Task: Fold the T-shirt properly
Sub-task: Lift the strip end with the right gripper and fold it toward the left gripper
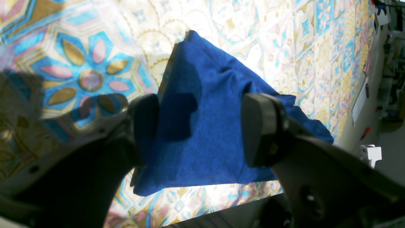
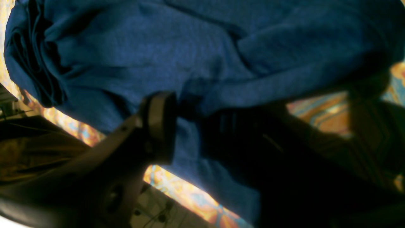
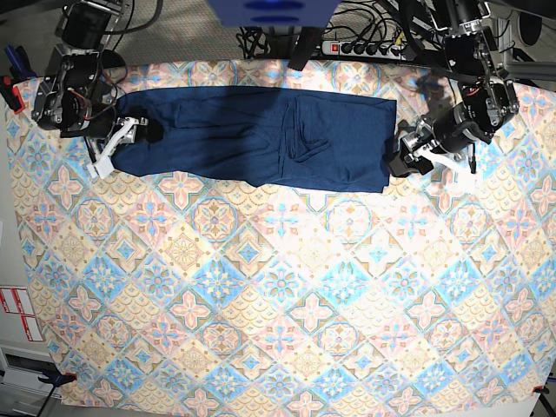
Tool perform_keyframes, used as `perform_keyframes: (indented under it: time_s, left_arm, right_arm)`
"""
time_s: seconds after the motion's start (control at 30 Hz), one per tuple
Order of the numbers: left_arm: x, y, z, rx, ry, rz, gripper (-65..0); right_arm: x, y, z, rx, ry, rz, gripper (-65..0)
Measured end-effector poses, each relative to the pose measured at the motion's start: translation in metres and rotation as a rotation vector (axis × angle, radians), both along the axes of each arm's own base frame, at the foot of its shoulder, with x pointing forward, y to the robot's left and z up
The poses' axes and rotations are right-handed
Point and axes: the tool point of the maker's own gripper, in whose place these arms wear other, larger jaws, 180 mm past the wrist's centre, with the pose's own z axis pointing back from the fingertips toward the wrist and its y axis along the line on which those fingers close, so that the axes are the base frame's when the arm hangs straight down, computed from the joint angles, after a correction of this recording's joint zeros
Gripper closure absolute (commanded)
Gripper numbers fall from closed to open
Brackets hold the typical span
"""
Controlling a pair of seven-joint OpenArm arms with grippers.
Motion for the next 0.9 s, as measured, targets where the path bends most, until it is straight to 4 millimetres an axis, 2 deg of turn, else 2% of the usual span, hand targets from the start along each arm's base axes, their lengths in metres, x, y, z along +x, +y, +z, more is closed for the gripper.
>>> perform_keyframes:
  time_s: [0.23, 0.27, 0.33, 0.4, 0.47, 0.53, 0.63, 0.7, 0.8, 0.9]
  left_arm:
    - [0.0, 0.0, 0.0, 0.0, 0.0, 0.0, -39.2]
    - [0.0, 0.0, 0.0, 0.0, 0.0, 0.0, -39.2]
    - [0.0, 0.0, 0.0, 0.0, 0.0, 0.0, -39.2]
    - [0.0, 0.0, 0.0, 0.0, 0.0, 0.0, -39.2]
    - [0.0, 0.0, 0.0, 0.0, 0.0, 0.0, -39.2]
    - [0.0, 0.0, 0.0, -0.002, -0.001, 0.0, -39.2]
    - [-0.001, 0.0, 0.0, -0.004, 0.001, 0.001, -39.2]
    - [0.001, -0.001, 0.001, -0.005, -0.004, 0.001, -39.2]
    - [0.005, 0.0, 0.003, -0.003, -0.012, 0.0, -39.2]
    - [0.013, -0.001, 0.008, -0.009, -0.036, 0.001, -39.2]
  right_arm:
    - [0.004, 0.033, -0.002, 0.075, -0.017, 0.0, -28.2]
    - [0.004, 0.036, -0.002, 0.078, -0.018, 0.008, -26.6]
    - [0.004, 0.036, -0.003, 0.073, -0.011, 0.015, -19.5]
    - [0.002, 0.035, -0.004, 0.063, 0.0, 0.019, -8.6]
    - [0.0, 0.035, -0.005, 0.064, 0.007, 0.021, -0.8]
    - [0.007, 0.034, -0.003, 0.051, 0.007, 0.035, 0.0]
    - [0.027, 0.032, 0.006, 0.051, -0.044, 0.026, -0.3]
    - [0.031, 0.028, 0.009, 0.058, -0.062, 0.002, -0.3]
    - [0.035, 0.014, 0.01, 0.029, -0.058, -0.028, -0.3]
    - [0.052, 0.0, 0.018, -0.014, -0.1, -0.039, -0.2]
